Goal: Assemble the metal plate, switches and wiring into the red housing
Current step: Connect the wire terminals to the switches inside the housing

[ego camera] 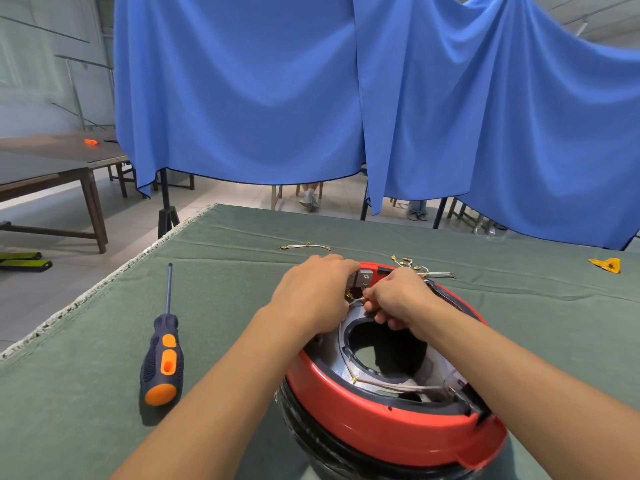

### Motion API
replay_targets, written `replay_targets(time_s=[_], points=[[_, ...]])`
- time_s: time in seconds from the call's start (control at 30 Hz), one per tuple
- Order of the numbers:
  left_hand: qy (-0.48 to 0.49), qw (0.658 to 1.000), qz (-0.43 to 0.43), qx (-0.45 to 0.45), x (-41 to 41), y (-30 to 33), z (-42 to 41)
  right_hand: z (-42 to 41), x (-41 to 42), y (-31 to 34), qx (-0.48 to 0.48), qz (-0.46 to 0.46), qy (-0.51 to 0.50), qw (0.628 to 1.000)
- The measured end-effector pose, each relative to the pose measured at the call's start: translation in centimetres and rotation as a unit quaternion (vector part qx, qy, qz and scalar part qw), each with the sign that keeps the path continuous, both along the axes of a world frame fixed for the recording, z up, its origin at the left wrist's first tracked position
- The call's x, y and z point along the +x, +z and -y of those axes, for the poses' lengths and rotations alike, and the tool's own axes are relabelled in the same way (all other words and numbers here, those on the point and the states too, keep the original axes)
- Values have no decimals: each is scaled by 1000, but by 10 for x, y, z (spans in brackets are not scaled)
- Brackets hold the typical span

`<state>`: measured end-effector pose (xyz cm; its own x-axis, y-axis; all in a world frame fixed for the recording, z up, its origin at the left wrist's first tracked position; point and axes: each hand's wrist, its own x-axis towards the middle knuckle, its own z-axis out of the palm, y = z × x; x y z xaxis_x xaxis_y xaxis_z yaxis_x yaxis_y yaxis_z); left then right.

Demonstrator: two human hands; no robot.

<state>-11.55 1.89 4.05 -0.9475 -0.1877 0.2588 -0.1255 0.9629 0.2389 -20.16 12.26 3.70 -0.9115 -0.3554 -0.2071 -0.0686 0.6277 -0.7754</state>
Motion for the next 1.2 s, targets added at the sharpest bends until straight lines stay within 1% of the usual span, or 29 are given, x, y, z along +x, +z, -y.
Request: replay_targets(time_s=[0.1, 0.37, 0.47, 0.67, 0.87, 0.97, 1.1, 1.17, 1.2], points=[[-1, 1000, -2, 3, 0, 0, 0, 0, 1, 1, 5, 3, 7, 1000], [0, 1000, -5, 13, 0, 0, 1, -2, 5, 3, 22, -27, 26, 999], [-2, 999, -9, 31, 0, 1, 1, -1, 5, 4, 29, -21, 14, 999], [0, 997, -18, 70, 1, 0, 3, -3, 2, 3, 29, -24, 41, 998], [17, 990, -34, 133, 1, 1, 3, -6, -1, 2, 96, -112, 33, 988], [40, 989, -42, 135, -1, -1, 4, -13, 4, 2, 134, -190, 13, 973], [67, 987, -30, 144, -4, -2, 4, -19, 15, 4, 190, -333, -4, 924], [80, 986, -23, 143, -4, -2, 3, -19, 18, 7, 187, -413, 7, 891], [85, 986, -19, 143, -4, -2, 3, -18, 19, 9, 177, -439, 21, 881]])
